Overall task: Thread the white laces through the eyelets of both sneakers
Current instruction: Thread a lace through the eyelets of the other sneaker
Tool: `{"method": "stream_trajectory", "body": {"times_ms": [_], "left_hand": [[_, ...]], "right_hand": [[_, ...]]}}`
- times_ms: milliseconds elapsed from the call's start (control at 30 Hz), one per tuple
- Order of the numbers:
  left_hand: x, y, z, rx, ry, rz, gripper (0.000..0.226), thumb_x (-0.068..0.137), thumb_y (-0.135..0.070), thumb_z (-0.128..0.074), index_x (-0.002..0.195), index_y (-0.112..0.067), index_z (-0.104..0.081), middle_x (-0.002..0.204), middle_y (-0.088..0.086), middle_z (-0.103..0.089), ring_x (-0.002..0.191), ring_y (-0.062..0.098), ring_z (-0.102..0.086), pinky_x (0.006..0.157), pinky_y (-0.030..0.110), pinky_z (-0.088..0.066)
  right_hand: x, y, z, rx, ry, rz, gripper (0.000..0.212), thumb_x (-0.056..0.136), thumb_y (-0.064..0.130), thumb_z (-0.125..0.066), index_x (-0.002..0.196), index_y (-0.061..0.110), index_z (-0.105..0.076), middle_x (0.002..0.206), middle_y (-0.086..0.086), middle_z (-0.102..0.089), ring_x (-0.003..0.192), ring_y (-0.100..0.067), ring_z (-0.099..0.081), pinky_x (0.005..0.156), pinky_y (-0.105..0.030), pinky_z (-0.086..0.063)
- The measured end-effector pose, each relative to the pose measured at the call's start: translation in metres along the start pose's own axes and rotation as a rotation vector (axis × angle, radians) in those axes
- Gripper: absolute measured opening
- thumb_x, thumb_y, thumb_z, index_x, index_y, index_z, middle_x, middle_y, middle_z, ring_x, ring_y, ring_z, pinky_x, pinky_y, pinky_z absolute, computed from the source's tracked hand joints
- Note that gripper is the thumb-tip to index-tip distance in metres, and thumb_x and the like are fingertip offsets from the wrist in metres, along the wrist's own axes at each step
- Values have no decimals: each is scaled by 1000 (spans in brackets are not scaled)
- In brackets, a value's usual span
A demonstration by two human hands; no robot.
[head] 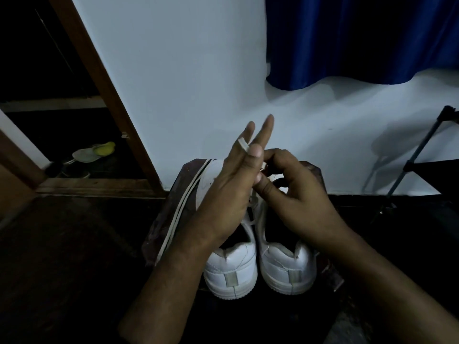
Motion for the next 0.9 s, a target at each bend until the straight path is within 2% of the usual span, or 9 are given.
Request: {"method": "stream_trajectory", "body": {"times_ms": [100,200,300,400,500,600,700,767,900], "left_hand": [[2,2,7,-56,-57,5,43,109,-44,-34,150,-50,-43,163,-22,-32,141,-17,-32,104,3,-33],[8,18,36,-265,-280,52,40,106,-53,-37,142,-51,-54,151,-17,-53,139,2,-49,115,31,-36],[11,38,50,-751,-365,155,44,110,-40,-31,137,-25,-62,135,-1,-69,128,17,-63,112,38,-41],[9,38,47,-986,-350,178,42,108,-35,-35,118,-12,-69,90,1,-76,93,17,-76,97,37,-53],[7,32,43,-791,-320,192,36,105,-36,-46,106,-12,-72,53,-6,-39,40,5,-36,46,21,-38],[6,13,31,-130,-169,113,34,97,-49,-60,101,-21,-78,60,0,-44,45,10,-36,46,21,-30],[0,-10,3,234,-26,-76,21,98,-25,-68,85,-12,-78,53,-16,-56,50,-5,-51,55,6,-36],[1,-3,9,257,-98,-57,27,99,-24,-68,74,-15,-72,53,-15,-54,50,-3,-51,55,8,-36],[4,33,52,-172,-419,139,24,88,-32,-69,68,-19,-67,69,-2,-62,67,20,-63,65,34,-49]], "right_hand": [[1,3,5,25,-33,22,20,100,31,-58,87,17,-65,93,-3,-62,87,-13,-63,76,-25,-49],[2,-1,10,480,-36,-125,38,102,32,-48,74,8,-59,79,-7,-59,77,-17,-57,74,-27,-45],[3,-13,19,925,-140,-313,44,103,36,-43,62,19,-47,62,-2,-45,59,-18,-46,67,-29,-42],[2,-26,32,860,-236,-376,44,103,38,-44,62,21,-45,57,3,-30,52,-14,-30,57,-28,-38],[-1,-31,34,569,-223,-368,42,101,42,-50,67,19,-58,55,0,-30,50,-14,-26,48,-26,-31],[0,-20,25,426,-143,-282,37,97,43,-55,74,16,-66,53,-2,-32,46,-12,-25,44,-21,-24],[0,-11,22,388,-101,-222,28,99,33,-56,83,13,-67,51,8,-43,42,-3,-34,43,-16,-30],[1,-17,27,390,-116,-240,26,98,33,-56,84,14,-67,53,7,-42,43,-4,-32,42,-15,-28],[4,-41,46,236,-129,-273,36,98,46,-60,83,15,-68,65,-12,-56,55,-11,-46,55,-24,-39]]}}
Point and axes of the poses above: each hand's wrist, its own x-axis towards the middle knuckle, its own z-axis out of the back of the hand, y = z × x, the point moved 9 cm from there along x, towards the middle knuckle
